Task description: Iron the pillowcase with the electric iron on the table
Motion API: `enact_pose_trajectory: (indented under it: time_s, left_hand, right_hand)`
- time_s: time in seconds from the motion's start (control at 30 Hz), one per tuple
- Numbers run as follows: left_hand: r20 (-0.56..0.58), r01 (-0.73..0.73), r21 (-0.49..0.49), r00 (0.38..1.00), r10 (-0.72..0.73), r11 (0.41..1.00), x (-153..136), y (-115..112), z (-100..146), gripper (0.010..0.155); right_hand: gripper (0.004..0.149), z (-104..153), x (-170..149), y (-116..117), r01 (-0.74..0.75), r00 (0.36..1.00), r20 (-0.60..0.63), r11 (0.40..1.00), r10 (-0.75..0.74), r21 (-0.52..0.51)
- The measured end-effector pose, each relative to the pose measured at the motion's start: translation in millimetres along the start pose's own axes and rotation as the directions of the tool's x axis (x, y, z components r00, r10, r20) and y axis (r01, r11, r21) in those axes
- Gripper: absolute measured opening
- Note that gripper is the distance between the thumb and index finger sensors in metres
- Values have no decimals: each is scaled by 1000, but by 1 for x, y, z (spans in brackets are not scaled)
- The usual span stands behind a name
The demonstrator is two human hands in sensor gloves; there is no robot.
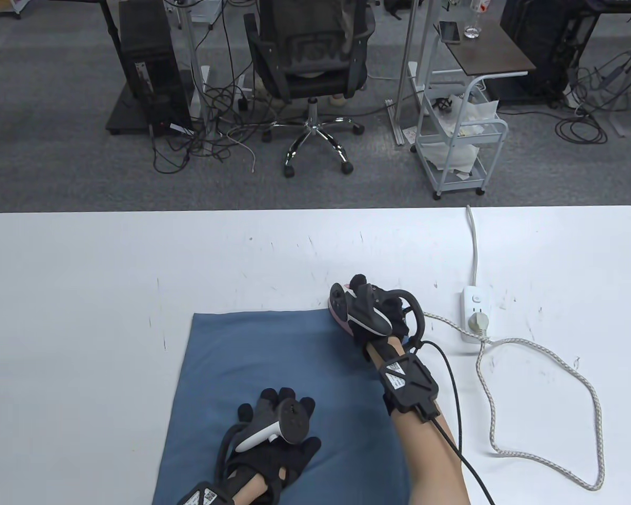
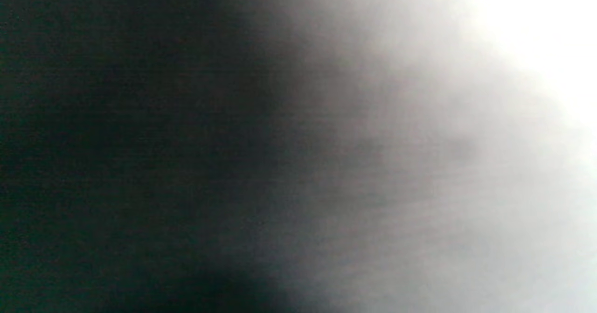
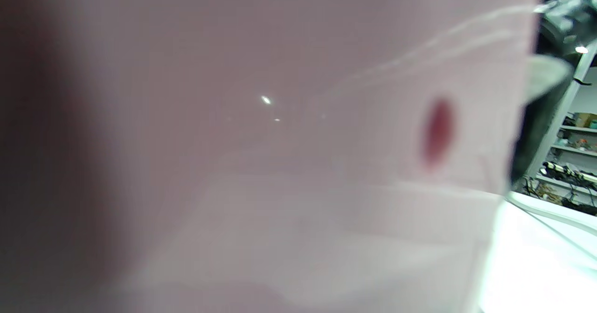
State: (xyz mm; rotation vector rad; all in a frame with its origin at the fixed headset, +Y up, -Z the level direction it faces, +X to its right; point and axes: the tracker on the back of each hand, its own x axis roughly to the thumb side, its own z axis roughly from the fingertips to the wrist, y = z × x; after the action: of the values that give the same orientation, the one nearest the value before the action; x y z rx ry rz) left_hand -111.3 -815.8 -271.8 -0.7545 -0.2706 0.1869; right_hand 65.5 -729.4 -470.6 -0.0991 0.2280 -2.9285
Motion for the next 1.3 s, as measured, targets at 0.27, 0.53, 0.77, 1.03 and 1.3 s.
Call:
enact_pose_trajectory:
  time_s: [0.27, 0.53, 0.77, 1.03, 1.3]
  left_hand:
    - [1, -1, 0, 1000, 1, 1000, 0, 0, 0, 75]
    - [2, -1, -1, 1000, 1, 1000, 0, 0, 0, 75]
    - [2, 1, -1, 1000, -1, 1000, 0, 0, 0, 75]
    - [2, 2, -2, 1000, -2, 1000, 0, -1, 0, 75]
    - [3, 2, -1, 1000, -2, 1000, 0, -1, 0, 75]
  right_hand:
    - [68, 26, 4, -25, 229, 968, 95, 972, -233, 49]
    - [68, 98, 30, -29, 175, 901, 397, 984, -177, 42]
    - [68, 68, 52, -23, 122, 919, 380, 992, -107, -16]
    - [69, -3, 60, -13, 74, 987, 148, 994, -62, -74]
    - [69, 7, 58, -26, 297, 930, 230, 955, -288, -4]
